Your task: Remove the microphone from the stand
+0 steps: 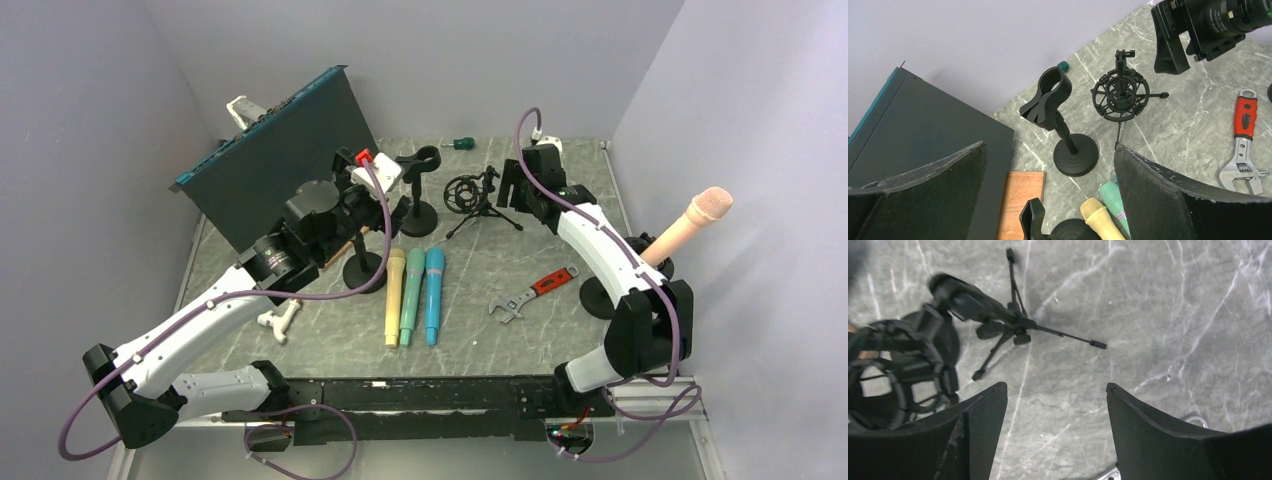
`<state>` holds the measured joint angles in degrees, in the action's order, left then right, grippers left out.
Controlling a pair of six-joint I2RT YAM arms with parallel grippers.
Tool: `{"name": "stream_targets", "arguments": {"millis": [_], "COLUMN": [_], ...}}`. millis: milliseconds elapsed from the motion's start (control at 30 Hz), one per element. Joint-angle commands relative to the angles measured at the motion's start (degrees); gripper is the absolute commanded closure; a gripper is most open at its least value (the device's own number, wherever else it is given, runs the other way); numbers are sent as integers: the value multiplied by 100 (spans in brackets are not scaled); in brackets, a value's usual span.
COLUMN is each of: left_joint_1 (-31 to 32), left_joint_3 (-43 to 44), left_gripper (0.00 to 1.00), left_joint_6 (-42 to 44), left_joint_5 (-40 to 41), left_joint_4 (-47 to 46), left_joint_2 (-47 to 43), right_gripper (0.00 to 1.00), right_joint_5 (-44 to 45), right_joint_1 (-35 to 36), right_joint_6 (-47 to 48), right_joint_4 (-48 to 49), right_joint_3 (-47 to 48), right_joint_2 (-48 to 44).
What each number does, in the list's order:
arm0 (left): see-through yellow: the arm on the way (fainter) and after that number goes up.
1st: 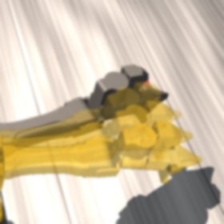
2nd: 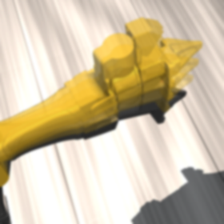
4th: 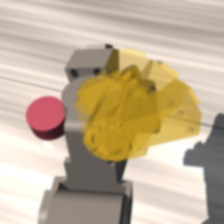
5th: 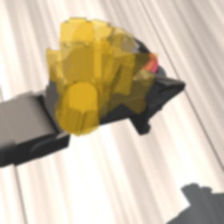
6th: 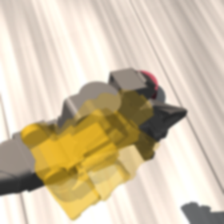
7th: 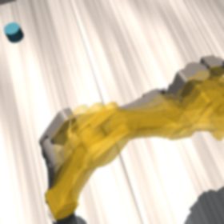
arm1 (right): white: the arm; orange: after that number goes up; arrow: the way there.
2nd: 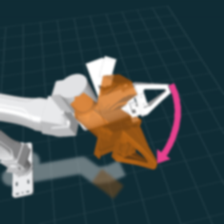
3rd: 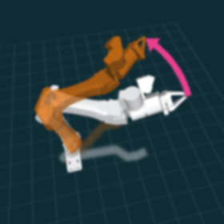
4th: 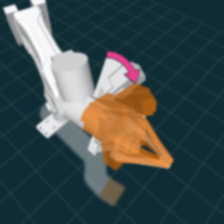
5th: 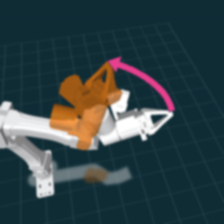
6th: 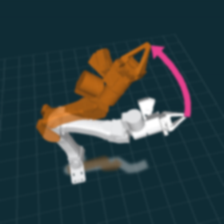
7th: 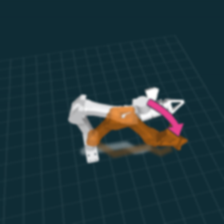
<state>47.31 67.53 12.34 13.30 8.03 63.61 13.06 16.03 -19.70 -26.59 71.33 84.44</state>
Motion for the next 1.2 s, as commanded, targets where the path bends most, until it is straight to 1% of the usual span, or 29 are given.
{"name": "stream_targets", "arguments": {"millis": [0, 167, 267, 400, 533, 867, 1033, 1167], "left_joint_1": [48, 85, 111, 121, 131, 152, 153, 156], "left_joint_3": [253, 257, 243, 231, 229, 213, 204, 191], "left_gripper": [1, 1, 1, 1, 1, 1, 1, 1], "left_joint_6": [-55, -32, 2, 35, 37, 72, 106, 107], "left_joint_5": [-9, 39, 84, 115, 121, 152, 173, 180], "left_joint_4": [-142, -135, -160, -172, -177, -194, -205, -214], "left_joint_2": [-7, 3, -24, -55, -68, -34, 10, 33], "right_gripper": [26, 24, 24, 23, 22, 21, 20, 20], "right_joint_5": [-55, -759, -932, -823, -685, -491, -479, -426], "right_joint_1": [-17, -20, -12, -18, -23, -70, -175, -261], "right_joint_6": [-54, -390, -614, -851, -984, -1061, -1012, -898], "right_joint_4": [121, 749, 1150, 1412, 1909, 2987, 3232, 3030], "right_joint_3": [-218, -549, -731, -846, -1018, -899, -606, -182], "right_joint_2": [19, 417, 641, 960, 1179, 1974, 2359, 2628]}}
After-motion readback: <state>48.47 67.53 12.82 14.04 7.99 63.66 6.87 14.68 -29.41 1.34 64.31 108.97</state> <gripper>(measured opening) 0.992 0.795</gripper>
